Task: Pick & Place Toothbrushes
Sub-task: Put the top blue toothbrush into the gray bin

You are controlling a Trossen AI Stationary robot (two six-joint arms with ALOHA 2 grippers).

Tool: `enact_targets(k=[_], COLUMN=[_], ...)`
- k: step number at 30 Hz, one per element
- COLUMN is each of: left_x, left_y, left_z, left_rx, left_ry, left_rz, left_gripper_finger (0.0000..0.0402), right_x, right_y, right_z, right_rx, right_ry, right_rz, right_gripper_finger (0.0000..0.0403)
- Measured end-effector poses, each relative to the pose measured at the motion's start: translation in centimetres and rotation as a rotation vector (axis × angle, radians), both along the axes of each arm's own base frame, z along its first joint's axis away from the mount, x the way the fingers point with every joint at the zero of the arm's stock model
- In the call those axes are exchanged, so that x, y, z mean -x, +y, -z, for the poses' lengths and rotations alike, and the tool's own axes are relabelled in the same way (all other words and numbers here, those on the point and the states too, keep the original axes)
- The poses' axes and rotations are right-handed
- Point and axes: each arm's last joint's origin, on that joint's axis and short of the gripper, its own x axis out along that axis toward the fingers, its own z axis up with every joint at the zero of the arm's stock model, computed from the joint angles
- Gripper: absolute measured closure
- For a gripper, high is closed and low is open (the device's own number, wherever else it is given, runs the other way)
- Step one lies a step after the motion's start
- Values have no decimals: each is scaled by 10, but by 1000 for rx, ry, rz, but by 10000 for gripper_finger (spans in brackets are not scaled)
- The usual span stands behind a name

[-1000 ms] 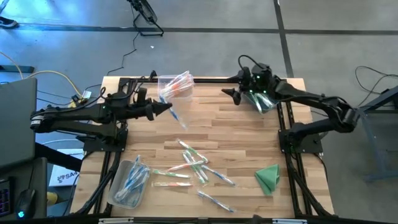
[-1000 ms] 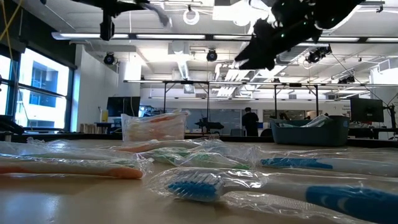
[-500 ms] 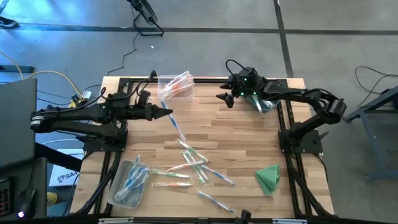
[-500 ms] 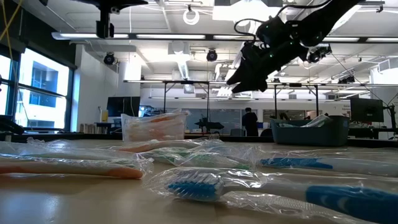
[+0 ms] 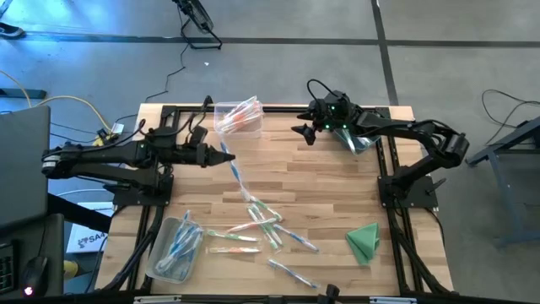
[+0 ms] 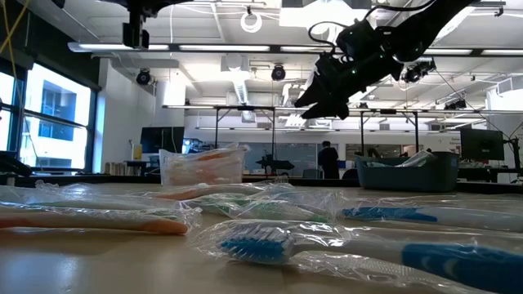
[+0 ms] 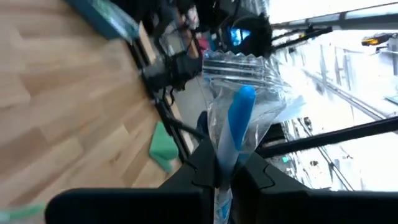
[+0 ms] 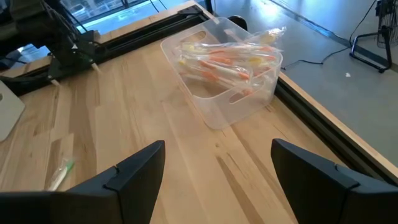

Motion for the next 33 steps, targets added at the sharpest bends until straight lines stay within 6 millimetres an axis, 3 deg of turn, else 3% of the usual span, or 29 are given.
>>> enact_targets(k=[5, 9, 16, 19, 23, 33], left_x=[-6, -7, -5, -2, -5, -20], left_y=[-17, -32, -60, -70, -87, -135], left_z=[-1, -15, -45, -49, -42, -7], left_rx=[47, 91, 90, 105, 175, 316], left_ry=[64, 196, 523, 739, 990, 1336], left_rz=[65, 87, 73, 52, 48, 124], left_gripper_finger=[384, 384, 384, 384, 384, 384], right_x=[0, 0, 0, -1, -1, -1], right_y=[0, 0, 0, -1, -1, -1], right_z=[0, -1, -1, -2, -2, -2], right_rx=[2, 8, 10, 12, 12, 15], right_ry=[-1, -10, -11, -13, -13, -16], right_rz=[1, 1, 4, 4, 4, 3], right_gripper_finger=[118, 118, 118, 118, 118, 118])
